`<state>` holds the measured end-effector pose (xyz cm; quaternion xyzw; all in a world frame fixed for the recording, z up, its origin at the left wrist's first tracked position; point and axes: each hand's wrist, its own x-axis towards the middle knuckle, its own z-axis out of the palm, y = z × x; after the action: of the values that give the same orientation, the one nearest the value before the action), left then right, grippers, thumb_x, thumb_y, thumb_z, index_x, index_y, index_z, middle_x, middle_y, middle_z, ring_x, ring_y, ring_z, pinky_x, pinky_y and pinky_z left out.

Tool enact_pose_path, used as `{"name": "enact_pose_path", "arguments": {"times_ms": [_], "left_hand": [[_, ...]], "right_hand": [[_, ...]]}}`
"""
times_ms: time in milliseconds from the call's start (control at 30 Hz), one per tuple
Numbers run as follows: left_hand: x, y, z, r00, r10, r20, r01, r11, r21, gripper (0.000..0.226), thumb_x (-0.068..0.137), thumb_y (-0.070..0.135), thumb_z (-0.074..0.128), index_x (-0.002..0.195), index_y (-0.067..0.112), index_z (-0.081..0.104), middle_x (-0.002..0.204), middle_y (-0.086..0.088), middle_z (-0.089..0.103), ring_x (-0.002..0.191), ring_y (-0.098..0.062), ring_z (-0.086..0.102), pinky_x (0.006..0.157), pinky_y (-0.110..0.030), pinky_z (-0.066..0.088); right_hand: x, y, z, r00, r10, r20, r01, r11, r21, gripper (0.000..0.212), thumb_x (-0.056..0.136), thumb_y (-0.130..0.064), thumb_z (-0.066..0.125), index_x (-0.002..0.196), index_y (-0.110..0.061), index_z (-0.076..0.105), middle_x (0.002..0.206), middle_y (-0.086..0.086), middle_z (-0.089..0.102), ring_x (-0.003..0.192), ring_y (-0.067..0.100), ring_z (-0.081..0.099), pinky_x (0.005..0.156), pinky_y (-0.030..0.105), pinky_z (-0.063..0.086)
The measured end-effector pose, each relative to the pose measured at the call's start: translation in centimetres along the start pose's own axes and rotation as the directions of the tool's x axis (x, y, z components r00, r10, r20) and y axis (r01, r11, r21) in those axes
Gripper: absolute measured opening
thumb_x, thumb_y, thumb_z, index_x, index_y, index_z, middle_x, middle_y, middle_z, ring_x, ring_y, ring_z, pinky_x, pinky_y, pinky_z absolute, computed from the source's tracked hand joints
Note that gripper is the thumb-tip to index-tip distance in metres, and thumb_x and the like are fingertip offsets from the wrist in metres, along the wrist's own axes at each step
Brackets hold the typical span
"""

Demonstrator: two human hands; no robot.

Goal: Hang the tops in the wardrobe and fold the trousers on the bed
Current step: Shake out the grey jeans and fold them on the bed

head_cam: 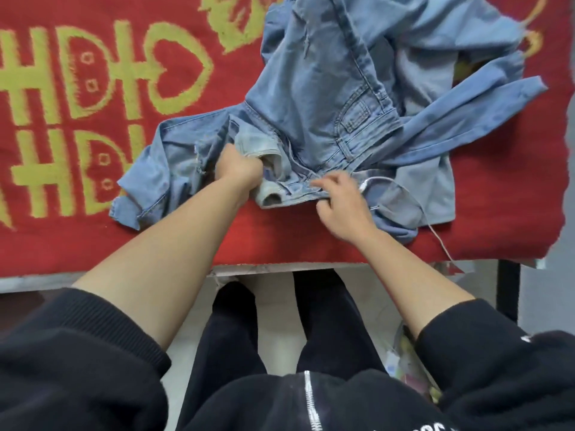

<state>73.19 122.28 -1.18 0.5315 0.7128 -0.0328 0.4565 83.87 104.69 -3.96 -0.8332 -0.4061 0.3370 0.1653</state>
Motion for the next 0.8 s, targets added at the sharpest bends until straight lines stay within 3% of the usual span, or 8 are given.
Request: {"name": "enact_pose_path", "arguments": {"times_ms": [133, 200, 300, 367, 433, 467, 633, 800], "left_hand": [[0.5, -3.9, -3.0, 0.996, -0.093, -0.008, 0.093, 0.996, -0.002, 0.034, 0.09, 0.007, 0.052, 0.122, -0.001, 0.059, 0.122, -0.019, 0.064, 0.114, -0.035, 0.06, 0.078, -0.032, 0.046], [-0.2, -4.8, -5.4, 0.99, -0.142, 0.01, 0.139, 0.979, 0.146, 0.029, 0.091, 0.002, 0.055, 0.119, -0.002, 0.059, 0.123, -0.019, 0.063, 0.116, -0.034, 0.06, 0.087, -0.035, 0.046], [1.1, -7.4, -8.5, 0.97, -0.244, 0.021, 0.244, 0.955, -0.169, 0.027, 0.09, 0.001, 0.047, 0.114, -0.004, 0.06, 0.12, -0.018, 0.064, 0.103, -0.029, 0.063, 0.081, -0.037, 0.049], [1.2, -8.1, -11.1, 0.962, -0.273, -0.02, 0.258, 0.928, -0.269, 0.024, 0.087, 0.008, 0.05, 0.107, 0.001, 0.062, 0.109, -0.011, 0.068, 0.087, -0.023, 0.065, 0.07, -0.032, 0.053], [0.3, -8.1, -14.0, 0.962, -0.275, 0.009, 0.264, 0.914, -0.309, 0.018, 0.08, 0.009, 0.056, 0.095, 0.004, 0.063, 0.097, -0.009, 0.068, 0.087, -0.025, 0.067, 0.079, -0.04, 0.058], [0.1, -8.4, -15.7, 0.963, -0.262, 0.058, 0.267, 0.913, -0.309, 0.017, 0.078, 0.006, 0.059, 0.094, 0.003, 0.063, 0.093, -0.01, 0.067, 0.086, -0.025, 0.067, 0.083, -0.043, 0.057], [-1.9, -9.3, -24.0, 0.866, -0.25, 0.433, 0.346, 0.925, -0.158, 0.051, 0.073, 0.004, 0.081, 0.119, -0.001, 0.059, 0.124, 0.0, 0.057, 0.113, -0.017, 0.057, 0.094, -0.032, 0.051], [-5.4, -8.9, -29.9, 0.91, -0.128, 0.395, 0.215, 0.959, -0.184, 0.018, 0.1, 0.02, 0.045, 0.096, 0.02, 0.062, 0.084, -0.006, 0.062, 0.067, -0.022, 0.057, 0.065, -0.037, 0.05]], "right_hand": [[2.1, -0.1, -2.3, 0.852, 0.283, -0.439, -0.276, 0.958, 0.082, 0.055, 0.092, -0.031, 0.054, 0.143, -0.012, 0.046, 0.151, 0.021, 0.031, 0.138, 0.038, 0.033, 0.113, 0.043, 0.026], [3.3, -1.4, -3.7, 0.82, 0.388, -0.42, -0.329, 0.921, 0.21, 0.079, 0.092, -0.048, 0.057, 0.154, -0.012, 0.026, 0.159, 0.023, 0.016, 0.145, 0.037, 0.021, 0.117, 0.039, 0.018], [5.6, -1.6, -4.1, 0.818, 0.562, -0.122, -0.482, 0.786, 0.387, 0.116, 0.077, -0.049, 0.076, 0.157, -0.013, 0.0, 0.159, 0.018, 0.024, 0.143, 0.029, 0.031, 0.113, 0.038, 0.028], [5.7, -3.0, -3.7, 0.754, 0.637, 0.163, -0.628, 0.625, 0.463, 0.096, 0.07, -0.039, 0.082, 0.145, -0.007, 0.031, 0.118, 0.02, 0.063, 0.094, 0.027, 0.064, 0.077, 0.036, 0.05], [4.2, -5.6, -2.5, 0.725, 0.582, 0.368, -0.684, 0.55, 0.48, 0.024, 0.081, -0.023, 0.072, 0.09, -0.007, 0.057, 0.06, 0.008, 0.053, 0.045, 0.017, 0.045, 0.047, 0.022, 0.034], [3.2, -7.0, -1.7, 0.706, 0.57, 0.421, -0.706, 0.523, 0.477, 0.017, 0.087, -0.018, 0.064, 0.076, -0.012, 0.053, 0.054, 0.003, 0.043, 0.041, 0.014, 0.037, 0.045, 0.02, 0.027], [-1.8, -13.3, -0.3, 0.744, 0.579, 0.334, -0.647, 0.499, 0.576, 0.018, 0.095, -0.028, 0.043, 0.093, -0.017, 0.057, 0.088, 0.004, 0.061, 0.071, 0.018, 0.057, 0.072, 0.034, 0.053], [-5.0, -20.3, -5.8, 0.803, 0.543, 0.246, -0.467, 0.317, 0.825, 0.032, 0.098, -0.039, 0.052, 0.107, -0.011, 0.063, 0.104, 0.013, 0.071, 0.094, 0.033, 0.07, 0.078, 0.051, 0.059]]}}
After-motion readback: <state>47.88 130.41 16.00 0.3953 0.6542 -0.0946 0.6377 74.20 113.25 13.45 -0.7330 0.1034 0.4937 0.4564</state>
